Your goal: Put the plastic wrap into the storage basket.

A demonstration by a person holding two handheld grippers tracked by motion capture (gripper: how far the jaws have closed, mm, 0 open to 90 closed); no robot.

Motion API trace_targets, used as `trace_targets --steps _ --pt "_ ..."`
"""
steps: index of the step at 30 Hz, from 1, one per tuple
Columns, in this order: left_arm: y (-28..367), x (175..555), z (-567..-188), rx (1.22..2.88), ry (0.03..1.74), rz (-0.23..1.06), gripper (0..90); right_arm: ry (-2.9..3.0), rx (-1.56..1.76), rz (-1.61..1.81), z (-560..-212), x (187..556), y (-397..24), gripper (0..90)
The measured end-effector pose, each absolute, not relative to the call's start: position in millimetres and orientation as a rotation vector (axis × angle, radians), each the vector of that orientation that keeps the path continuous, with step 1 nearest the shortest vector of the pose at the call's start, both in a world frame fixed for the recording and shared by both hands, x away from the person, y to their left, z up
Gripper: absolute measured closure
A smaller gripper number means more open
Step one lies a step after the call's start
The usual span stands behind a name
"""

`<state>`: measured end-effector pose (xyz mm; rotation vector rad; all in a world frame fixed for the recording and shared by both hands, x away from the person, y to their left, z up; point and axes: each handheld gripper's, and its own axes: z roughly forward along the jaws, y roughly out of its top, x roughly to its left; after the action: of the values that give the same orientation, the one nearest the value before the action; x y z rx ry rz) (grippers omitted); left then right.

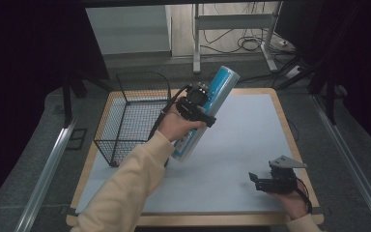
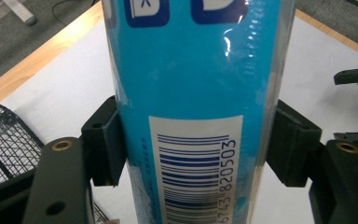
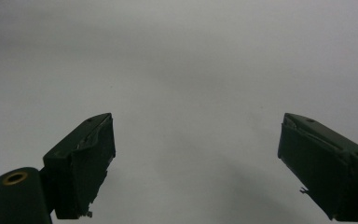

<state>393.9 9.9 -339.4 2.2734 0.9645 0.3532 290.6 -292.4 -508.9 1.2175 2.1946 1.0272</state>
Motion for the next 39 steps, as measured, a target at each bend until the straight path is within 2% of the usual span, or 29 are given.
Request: trace_targets --steps 15,31,39 --pt "11.9 394.8 -320.7 2.257 0.954 0.387 32.1 2.195 1.213 1.023 -508.8 290.6 -292.5 11.1" --pt "21.8 419.0 -307.7 2.268 0.982 0.423 32.2 2.193 1.223 1.023 -509.3 291.2 -292.8 11.1" --pt "40.1 431.2 -295.4 2.249 1.026 0.448 32.2 2.194 1.224 1.023 -509.5 291.4 -293.0 11.1"
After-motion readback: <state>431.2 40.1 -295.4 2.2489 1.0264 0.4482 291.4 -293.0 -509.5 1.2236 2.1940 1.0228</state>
